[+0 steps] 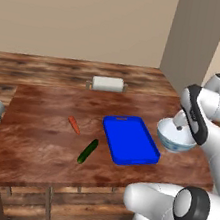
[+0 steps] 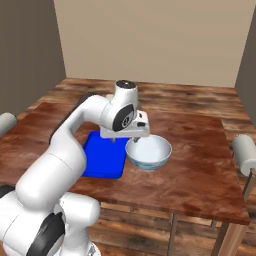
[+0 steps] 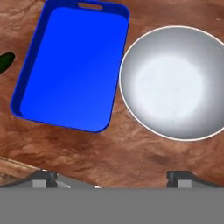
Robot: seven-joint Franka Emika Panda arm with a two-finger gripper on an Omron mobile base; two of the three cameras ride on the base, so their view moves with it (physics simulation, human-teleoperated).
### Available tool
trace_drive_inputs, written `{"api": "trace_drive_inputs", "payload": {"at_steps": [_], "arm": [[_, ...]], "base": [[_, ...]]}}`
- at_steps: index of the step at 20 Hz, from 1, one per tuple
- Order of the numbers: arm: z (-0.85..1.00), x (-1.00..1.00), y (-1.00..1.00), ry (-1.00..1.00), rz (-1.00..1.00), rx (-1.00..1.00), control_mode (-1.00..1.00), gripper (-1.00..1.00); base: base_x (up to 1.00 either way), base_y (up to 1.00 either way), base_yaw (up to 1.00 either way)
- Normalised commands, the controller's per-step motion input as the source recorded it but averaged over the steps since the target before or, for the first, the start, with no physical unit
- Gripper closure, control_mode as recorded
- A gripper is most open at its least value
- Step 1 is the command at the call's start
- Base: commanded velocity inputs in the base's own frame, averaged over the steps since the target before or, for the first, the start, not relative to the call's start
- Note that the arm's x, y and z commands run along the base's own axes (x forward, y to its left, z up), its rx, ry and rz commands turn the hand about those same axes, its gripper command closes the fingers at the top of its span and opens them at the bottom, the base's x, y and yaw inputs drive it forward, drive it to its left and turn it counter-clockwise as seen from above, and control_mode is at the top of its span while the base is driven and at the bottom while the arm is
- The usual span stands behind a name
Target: Place the two vegetables and bowl onto the tray for setting up a vegetable dip station.
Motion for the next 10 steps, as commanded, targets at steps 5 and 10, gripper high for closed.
{"api": "trace_drive_inputs", "payload": {"at_steps": [5, 10], "arm": [[-0.31, 0.00, -0.05, 0.00, 0.14, 0.00, -1.00, -1.00], [-0.29, 0.03, -0.04, -0.06, 0.13, -0.02, -1.00, -1.00]], "base": [[0.00, 0.00, 0.00], [0.00, 0.00, 0.00]]}}
